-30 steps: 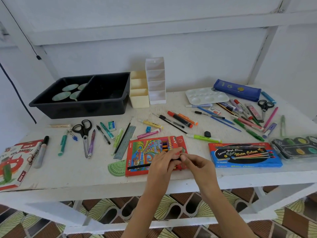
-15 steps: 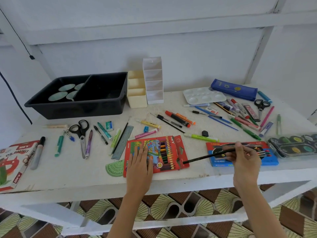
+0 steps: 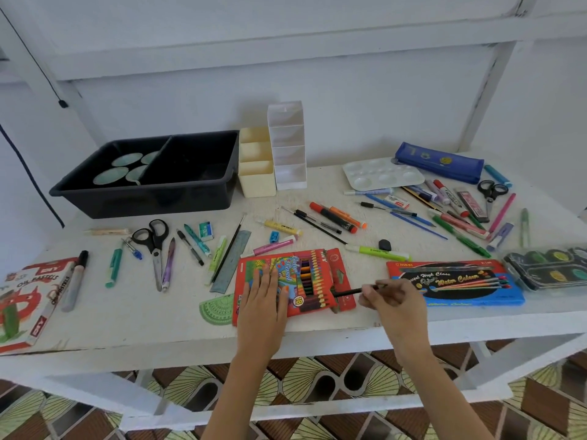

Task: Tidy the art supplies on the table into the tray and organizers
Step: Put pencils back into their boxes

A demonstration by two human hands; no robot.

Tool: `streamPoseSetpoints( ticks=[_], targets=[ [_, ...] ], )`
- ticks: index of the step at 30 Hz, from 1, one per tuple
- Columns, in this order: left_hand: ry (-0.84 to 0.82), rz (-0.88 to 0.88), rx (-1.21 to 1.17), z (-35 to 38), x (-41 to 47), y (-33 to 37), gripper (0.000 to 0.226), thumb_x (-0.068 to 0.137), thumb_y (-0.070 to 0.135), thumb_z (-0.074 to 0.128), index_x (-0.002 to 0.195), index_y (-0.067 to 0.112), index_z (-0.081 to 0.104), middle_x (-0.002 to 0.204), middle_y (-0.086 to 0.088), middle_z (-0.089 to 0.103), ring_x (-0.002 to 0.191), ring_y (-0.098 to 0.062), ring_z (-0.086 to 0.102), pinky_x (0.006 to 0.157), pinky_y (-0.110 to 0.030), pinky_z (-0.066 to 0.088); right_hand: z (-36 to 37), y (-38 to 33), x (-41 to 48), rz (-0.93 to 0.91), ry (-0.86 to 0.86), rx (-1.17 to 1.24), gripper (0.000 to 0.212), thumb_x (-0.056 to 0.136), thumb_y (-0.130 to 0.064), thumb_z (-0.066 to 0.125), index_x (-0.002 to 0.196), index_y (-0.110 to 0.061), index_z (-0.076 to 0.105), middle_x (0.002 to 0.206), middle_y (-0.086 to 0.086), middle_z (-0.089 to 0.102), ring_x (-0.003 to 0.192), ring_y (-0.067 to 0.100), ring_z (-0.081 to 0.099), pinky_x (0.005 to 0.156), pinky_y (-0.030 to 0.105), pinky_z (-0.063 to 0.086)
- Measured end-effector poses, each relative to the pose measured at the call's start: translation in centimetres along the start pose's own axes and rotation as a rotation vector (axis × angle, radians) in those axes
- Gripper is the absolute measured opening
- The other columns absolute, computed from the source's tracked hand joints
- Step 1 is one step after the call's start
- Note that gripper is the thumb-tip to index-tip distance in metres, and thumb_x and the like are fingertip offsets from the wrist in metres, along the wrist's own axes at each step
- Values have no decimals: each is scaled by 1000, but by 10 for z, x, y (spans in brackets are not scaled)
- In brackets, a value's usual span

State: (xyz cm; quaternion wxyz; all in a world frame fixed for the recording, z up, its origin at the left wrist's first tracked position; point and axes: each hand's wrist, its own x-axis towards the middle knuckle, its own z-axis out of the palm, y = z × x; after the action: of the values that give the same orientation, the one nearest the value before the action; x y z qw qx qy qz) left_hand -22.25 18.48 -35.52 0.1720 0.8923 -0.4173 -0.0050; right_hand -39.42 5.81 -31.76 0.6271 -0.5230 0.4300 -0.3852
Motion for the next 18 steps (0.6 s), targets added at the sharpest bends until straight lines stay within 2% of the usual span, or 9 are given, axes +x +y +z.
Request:
streamPoseSetpoints(
  ticks=[3, 5, 8, 12, 16, 18],
  targets=[
    [-10, 1, 4, 1, 1, -1, 62, 96, 48, 5, 151, 19, 2, 158, 5, 0, 140, -4, -12, 111, -22, -12, 10, 9, -3, -139, -20, -436, 20, 67, -12, 83, 75, -9, 65, 78, 2, 62, 62, 11, 59, 60, 7, 45],
    [1, 0, -3, 1, 0, 0, 70, 89, 51, -1, 151, 20, 4, 158, 5, 1, 137, -2, -13, 111, -22, -12, 18, 17, -3, -236, -44, -556, 20, 65, -11, 84, 69, -11, 65, 83, 1, 55, 62, 6, 52, 62, 6, 42],
    [-4, -9, -17, 2, -1, 1, 69, 88, 51, 1, 150, 21, 4, 158, 5, 2, 136, -2, -14, 111, -21, -13, 28, 24, 2, -275, -34, -663, 15, 74, -17, 79, 77, -10, 67, 92, 0, 51, 71, 4, 51, 62, 10, 42],
    [18, 0, -40, 3, -1, 0, 81, 80, 58, -9, 150, 21, 8, 157, 6, 4, 137, -2, -12, 111, -21, -11, 37, 32, 6, -376, 49, -895, 19, 79, -33, 73, 83, -15, 67, 91, -5, 48, 90, 9, 48, 57, 21, 38],
    [32, -2, -51, 4, -2, -1, 79, 82, 58, -7, 149, 22, 10, 157, 7, 7, 138, -2, -10, 111, -20, -11, 42, 44, 3, -444, 126, -862, 13, 75, -25, 78, 80, -16, 70, 86, -5, 55, 85, 10, 43, 53, 23, 39],
    [45, -6, -63, 5, -2, -1, 77, 83, 58, -6, 149, 23, 10, 156, 7, 6, 139, -3, -9, 112, -21, -9, 40, 49, -1, -527, 160, -777, 6, 81, -16, 73, 78, -12, 70, 81, -3, 55, 79, 10, 42, 55, 27, 44]
  ],
)
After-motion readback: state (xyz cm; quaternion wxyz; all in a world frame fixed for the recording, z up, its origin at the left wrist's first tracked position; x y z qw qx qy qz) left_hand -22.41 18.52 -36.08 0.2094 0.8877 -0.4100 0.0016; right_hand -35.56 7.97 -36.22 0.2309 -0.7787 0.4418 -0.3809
